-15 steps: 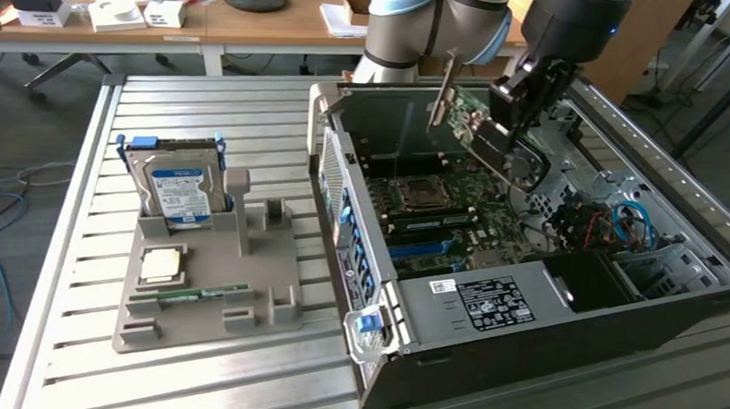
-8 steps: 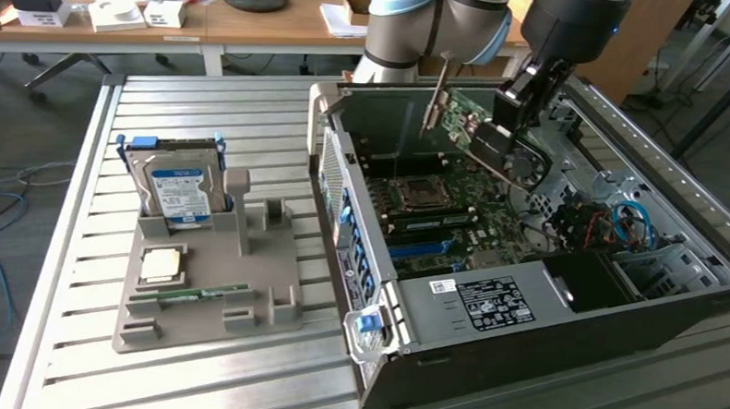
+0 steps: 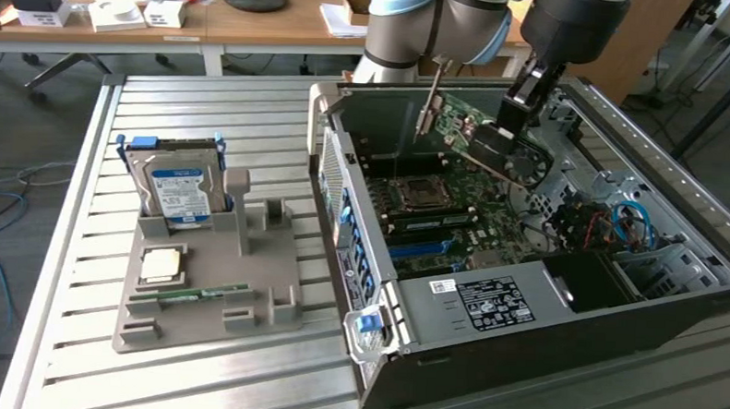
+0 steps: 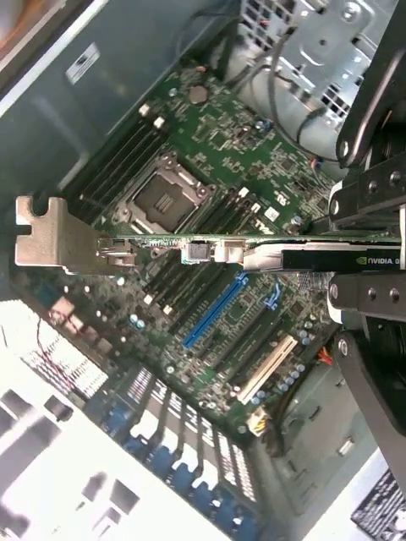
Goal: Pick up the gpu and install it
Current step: 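Insert the gpu into the slot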
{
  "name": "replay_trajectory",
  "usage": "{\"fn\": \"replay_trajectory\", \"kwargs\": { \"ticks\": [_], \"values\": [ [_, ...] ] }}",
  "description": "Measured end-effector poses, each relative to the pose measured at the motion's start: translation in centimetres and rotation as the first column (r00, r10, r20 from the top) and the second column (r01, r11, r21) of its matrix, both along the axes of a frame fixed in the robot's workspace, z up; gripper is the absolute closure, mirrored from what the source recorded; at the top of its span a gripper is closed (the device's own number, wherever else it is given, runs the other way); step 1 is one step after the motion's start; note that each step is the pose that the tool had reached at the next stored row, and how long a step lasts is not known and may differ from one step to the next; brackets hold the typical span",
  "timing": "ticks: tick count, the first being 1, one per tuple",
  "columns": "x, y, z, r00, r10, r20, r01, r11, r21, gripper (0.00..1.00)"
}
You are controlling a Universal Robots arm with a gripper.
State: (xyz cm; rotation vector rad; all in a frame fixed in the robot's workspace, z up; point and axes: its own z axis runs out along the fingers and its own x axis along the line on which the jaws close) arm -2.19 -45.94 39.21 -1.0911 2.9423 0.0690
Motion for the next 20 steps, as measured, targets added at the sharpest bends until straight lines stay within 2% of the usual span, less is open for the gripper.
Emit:
{"fn": "replay_trajectory", "kwargs": {
  "ticks": [5, 10, 15, 18, 20],
  "values": [
    [0.0, 0.0, -0.04, 0.996, 0.09, 0.0, -0.09, 0.996, -0.0005, 0.74],
    [0.0, 0.0, -0.08, 0.9837, 0.18, -0.0001, -0.18, 0.9837, -0.0009, 0.74],
    [0.0, 0.0, -0.14, 0.9631, 0.269, -0.0001, -0.269, 0.9631, -0.0011, 0.74],
    [0.0, 0.0, -0.17, 0.9472, 0.321, -0.0001, -0.321, 0.9472, -0.0011, 0.74],
    [0.0, 0.0, -0.19, 0.9345, 0.356, -0.0001, -0.356, 0.9345, -0.0012, 0.74]
  ]
}}
